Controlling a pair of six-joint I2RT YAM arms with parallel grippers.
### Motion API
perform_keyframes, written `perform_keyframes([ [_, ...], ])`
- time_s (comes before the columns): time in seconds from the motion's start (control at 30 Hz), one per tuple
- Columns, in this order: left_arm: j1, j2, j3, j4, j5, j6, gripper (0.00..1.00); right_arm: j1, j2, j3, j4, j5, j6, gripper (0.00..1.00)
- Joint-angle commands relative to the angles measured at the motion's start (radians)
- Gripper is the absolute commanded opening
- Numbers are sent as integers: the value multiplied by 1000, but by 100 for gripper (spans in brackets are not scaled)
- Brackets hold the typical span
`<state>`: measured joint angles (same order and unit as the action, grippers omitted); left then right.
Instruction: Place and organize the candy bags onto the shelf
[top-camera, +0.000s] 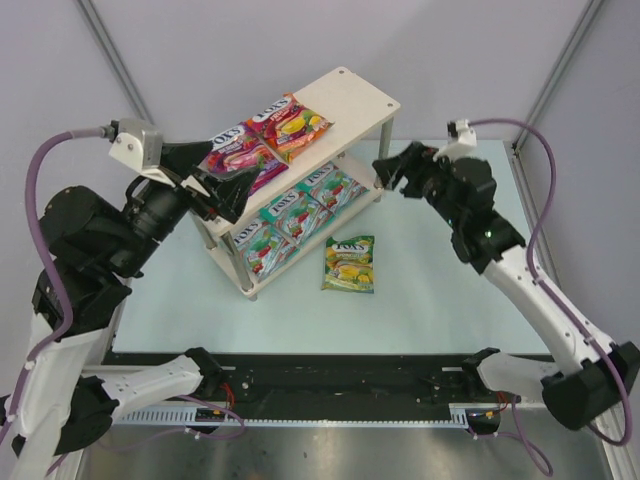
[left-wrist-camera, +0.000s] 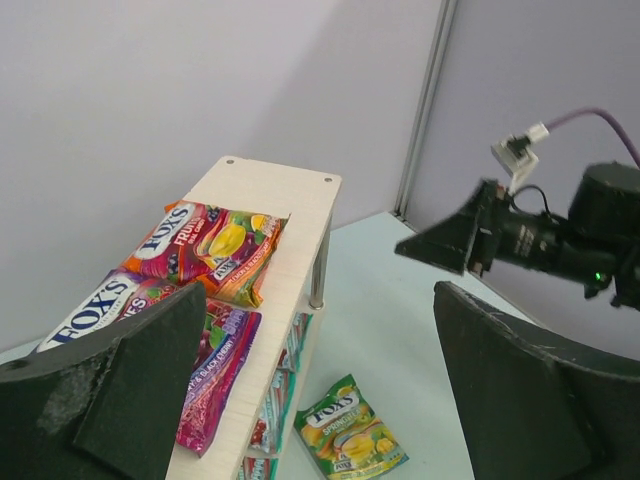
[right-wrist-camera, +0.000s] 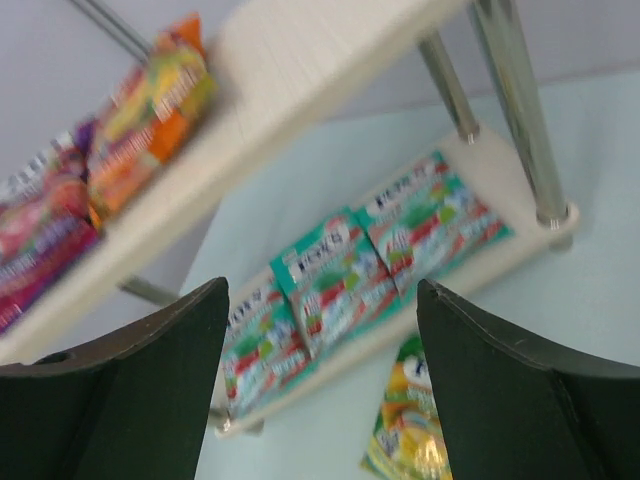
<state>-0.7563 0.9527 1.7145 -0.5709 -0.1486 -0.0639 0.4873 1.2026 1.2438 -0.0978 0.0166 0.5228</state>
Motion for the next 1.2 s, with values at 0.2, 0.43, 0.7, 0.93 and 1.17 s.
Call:
perform_keyframes([
  [0.2,-3,-2,-21,45,27,-16,100,71,-64,-618,296,63,207,82],
  [0.43,-3,-25,-36,45,41,-5,100,105,107,-712,455,99,227,83],
  [0.7,-3,-25,-36,40,41,-2,100,128,299,-712,556,43,272,80],
  [0.93,-3,-34,-44,39,34,4,100,160,360,-712,567,28,301,63],
  [1.17,-3,-31,-49,39,40,4,100,160,327,-712,555,29,286,13],
])
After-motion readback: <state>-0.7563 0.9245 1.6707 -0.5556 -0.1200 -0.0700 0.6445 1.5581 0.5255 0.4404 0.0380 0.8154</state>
